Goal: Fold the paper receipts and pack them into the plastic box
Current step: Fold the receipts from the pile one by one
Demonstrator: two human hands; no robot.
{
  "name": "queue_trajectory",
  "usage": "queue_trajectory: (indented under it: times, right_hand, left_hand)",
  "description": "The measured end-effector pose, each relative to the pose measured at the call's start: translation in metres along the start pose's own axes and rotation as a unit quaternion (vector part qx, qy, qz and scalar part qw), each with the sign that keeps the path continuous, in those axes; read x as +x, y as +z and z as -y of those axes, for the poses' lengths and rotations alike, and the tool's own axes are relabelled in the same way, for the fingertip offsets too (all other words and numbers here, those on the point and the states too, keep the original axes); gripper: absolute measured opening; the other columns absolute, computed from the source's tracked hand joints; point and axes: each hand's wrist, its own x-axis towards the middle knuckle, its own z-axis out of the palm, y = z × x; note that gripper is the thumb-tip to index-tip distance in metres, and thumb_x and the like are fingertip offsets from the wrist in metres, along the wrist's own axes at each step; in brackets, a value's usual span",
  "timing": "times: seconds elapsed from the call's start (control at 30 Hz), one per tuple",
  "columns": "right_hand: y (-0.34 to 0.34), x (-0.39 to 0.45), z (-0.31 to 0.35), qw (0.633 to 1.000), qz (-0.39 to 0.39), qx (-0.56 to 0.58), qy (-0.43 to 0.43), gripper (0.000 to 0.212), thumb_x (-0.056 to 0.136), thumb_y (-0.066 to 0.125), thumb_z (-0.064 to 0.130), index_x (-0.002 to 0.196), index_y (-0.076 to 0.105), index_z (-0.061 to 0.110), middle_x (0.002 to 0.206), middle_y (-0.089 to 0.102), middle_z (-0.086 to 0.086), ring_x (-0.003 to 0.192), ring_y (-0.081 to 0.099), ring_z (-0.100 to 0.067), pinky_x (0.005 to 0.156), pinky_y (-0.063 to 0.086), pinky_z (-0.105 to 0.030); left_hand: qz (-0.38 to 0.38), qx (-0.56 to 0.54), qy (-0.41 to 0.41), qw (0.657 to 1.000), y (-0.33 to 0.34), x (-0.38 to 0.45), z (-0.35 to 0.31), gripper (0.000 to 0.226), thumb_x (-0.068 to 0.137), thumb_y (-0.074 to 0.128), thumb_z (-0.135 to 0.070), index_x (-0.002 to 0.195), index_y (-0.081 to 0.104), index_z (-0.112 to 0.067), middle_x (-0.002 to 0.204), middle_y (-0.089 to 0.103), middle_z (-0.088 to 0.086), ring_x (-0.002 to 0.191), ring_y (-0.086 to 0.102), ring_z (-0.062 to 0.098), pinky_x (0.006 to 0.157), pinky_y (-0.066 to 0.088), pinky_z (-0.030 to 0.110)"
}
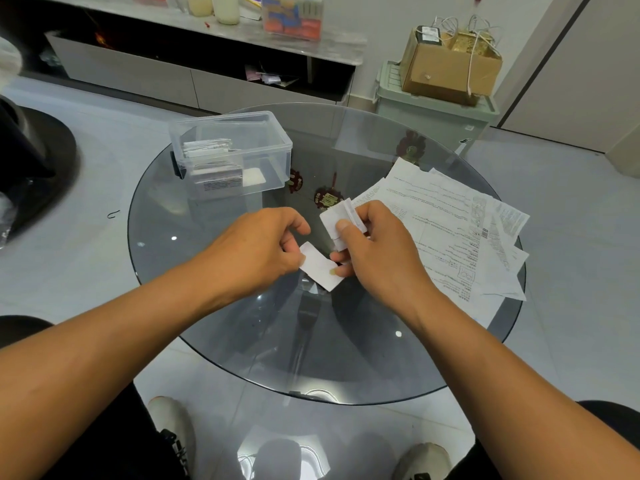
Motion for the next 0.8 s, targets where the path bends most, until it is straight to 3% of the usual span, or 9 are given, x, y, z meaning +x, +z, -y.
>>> queue_trajectory:
  times: [0.2, 0.27, 0.37, 0.43, 0.67, 0.8]
  right_hand:
    - [-0.004, -0.001, 0.009, 0.990, -0.006, 0.123, 0.074, 0.005, 0.106, 0.053, 0.021, 0.106, 0.054, 0.016, 0.109, 0.068, -0.014, 0.077, 0.077, -0.018, 0.057, 0.061, -0.025]
    - [-0.005, -0.001, 0.010, 0.989, -0.010, 0.128, 0.076, 0.007, 0.106, 0.053, 0.022, 0.107, 0.055, 0.016, 0.109, 0.068, -0.014, 0.075, 0.076, -0.016, 0.056, 0.059, -0.023]
    - [-0.005, -0.001, 0.011, 0.989, -0.010, 0.126, 0.074, 0.007, 0.106, 0.053, 0.023, 0.107, 0.055, 0.016, 0.108, 0.068, -0.012, 0.078, 0.076, -0.016, 0.055, 0.058, -0.021]
    - [-0.004, 0.000, 0.011, 0.989, -0.014, 0.131, 0.071, 0.006, 0.106, 0.054, 0.022, 0.106, 0.055, 0.016, 0.106, 0.068, -0.010, 0.077, 0.076, -0.014, 0.056, 0.059, -0.023]
    - [-0.005, 0.004, 0.014, 0.989, -0.046, 0.127, 0.064, 0.005, 0.105, 0.054, 0.021, 0.103, 0.055, 0.017, 0.098, 0.068, -0.003, 0.079, 0.076, -0.017, 0.072, 0.066, -0.036]
    - [-0.010, 0.003, 0.014, 0.992, -0.045, 0.100, 0.067, 0.006, 0.105, 0.054, 0.023, 0.104, 0.057, 0.017, 0.102, 0.070, -0.005, 0.076, 0.074, -0.014, 0.072, 0.066, -0.034]
  left_hand:
    - [-0.010, 0.046, 0.029, 0.998, -0.005, 0.000, -0.004, 0.014, 0.088, 0.073, -0.018, 0.090, 0.067, -0.031, 0.079, 0.067, -0.012, 0.074, 0.062, 0.004, 0.064, 0.046, 0.019]
    - [0.015, 0.071, 0.040, 0.997, -0.005, -0.003, -0.010, 0.009, 0.086, 0.076, -0.034, 0.089, 0.069, -0.029, 0.083, 0.066, -0.012, 0.078, 0.063, 0.006, 0.065, 0.048, 0.020]
    - [0.041, 0.147, 0.050, 0.987, 0.001, -0.007, -0.017, 0.051, 0.070, 0.074, -0.071, 0.098, 0.062, -0.030, 0.094, 0.057, -0.012, 0.084, 0.056, 0.009, 0.070, 0.048, 0.030]
    - [0.032, 0.210, 0.062, 0.975, 0.006, -0.009, -0.021, 0.060, 0.070, 0.069, -0.077, 0.105, 0.057, -0.030, 0.098, 0.052, -0.010, 0.089, 0.051, 0.013, 0.070, 0.042, 0.030]
    - [-0.022, 0.281, 0.123, 0.952, 0.009, -0.006, -0.019, 0.028, 0.094, 0.056, -0.045, 0.099, 0.065, -0.019, 0.097, 0.060, -0.001, 0.091, 0.055, 0.021, 0.074, 0.049, 0.036]
    - [-0.022, 0.118, 0.053, 0.991, 0.003, 0.000, -0.010, 0.006, 0.092, 0.062, -0.031, 0.096, 0.066, -0.027, 0.083, 0.065, -0.009, 0.080, 0.062, 0.011, 0.066, 0.046, 0.026]
